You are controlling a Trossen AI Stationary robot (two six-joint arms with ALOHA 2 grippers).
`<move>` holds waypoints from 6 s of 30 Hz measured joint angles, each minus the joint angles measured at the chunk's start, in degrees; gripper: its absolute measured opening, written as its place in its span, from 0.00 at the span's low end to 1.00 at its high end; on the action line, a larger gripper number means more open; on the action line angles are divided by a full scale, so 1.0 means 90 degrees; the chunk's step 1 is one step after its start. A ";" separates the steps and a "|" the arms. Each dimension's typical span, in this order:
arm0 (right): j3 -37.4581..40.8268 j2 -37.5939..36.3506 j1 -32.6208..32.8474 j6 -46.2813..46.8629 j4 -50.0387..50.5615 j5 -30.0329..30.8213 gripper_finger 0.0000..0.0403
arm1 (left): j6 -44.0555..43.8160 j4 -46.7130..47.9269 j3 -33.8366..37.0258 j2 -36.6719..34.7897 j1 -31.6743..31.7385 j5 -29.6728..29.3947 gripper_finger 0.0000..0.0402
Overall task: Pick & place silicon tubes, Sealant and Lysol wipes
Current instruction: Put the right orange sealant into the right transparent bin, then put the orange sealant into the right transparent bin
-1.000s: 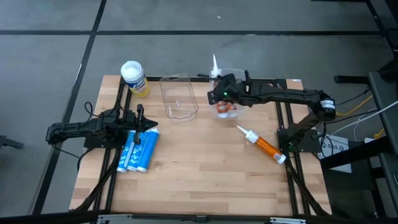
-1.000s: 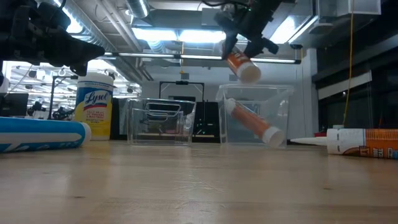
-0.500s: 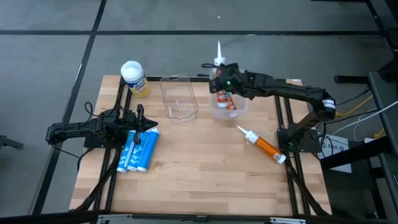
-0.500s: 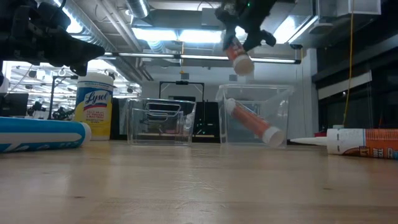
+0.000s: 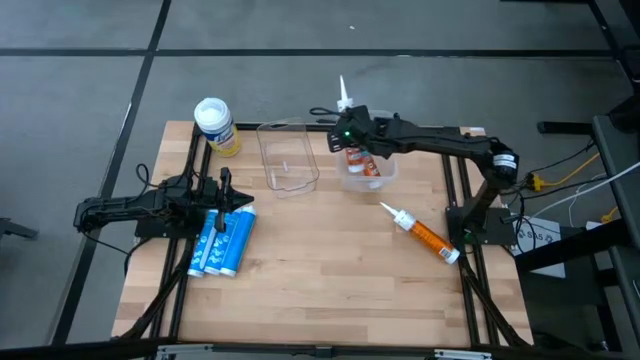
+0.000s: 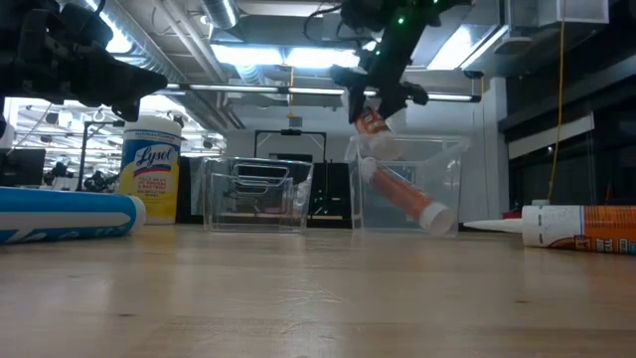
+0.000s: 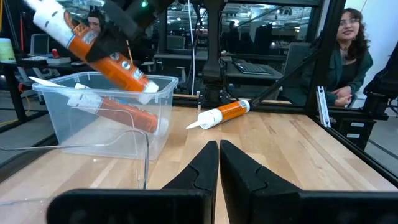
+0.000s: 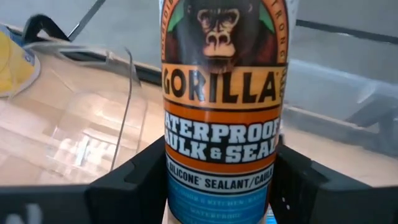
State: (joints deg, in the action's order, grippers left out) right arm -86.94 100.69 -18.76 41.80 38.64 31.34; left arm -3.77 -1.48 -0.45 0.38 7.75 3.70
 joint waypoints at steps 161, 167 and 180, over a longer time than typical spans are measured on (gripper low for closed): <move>0.5956 -0.3376 0.1923 -0.1306 0.0761 -0.3621 0.64 | 0.0000 0.0000 0.0000 -0.0002 -0.0001 0.0000 0.03; 0.6057 -0.3376 0.1923 -0.1024 0.0631 -0.3664 0.64 | 0.0000 0.0000 0.0000 -0.0001 -0.0001 -0.0002 0.03; 0.6054 -0.3378 0.1923 -0.0969 0.0631 -0.3687 0.56 | 0.0000 0.0000 0.0000 -0.0002 -0.0001 0.0000 0.03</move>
State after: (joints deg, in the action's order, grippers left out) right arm -32.45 70.28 -1.45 33.08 44.31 -1.85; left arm -3.77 -1.48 -0.45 0.36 7.75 3.70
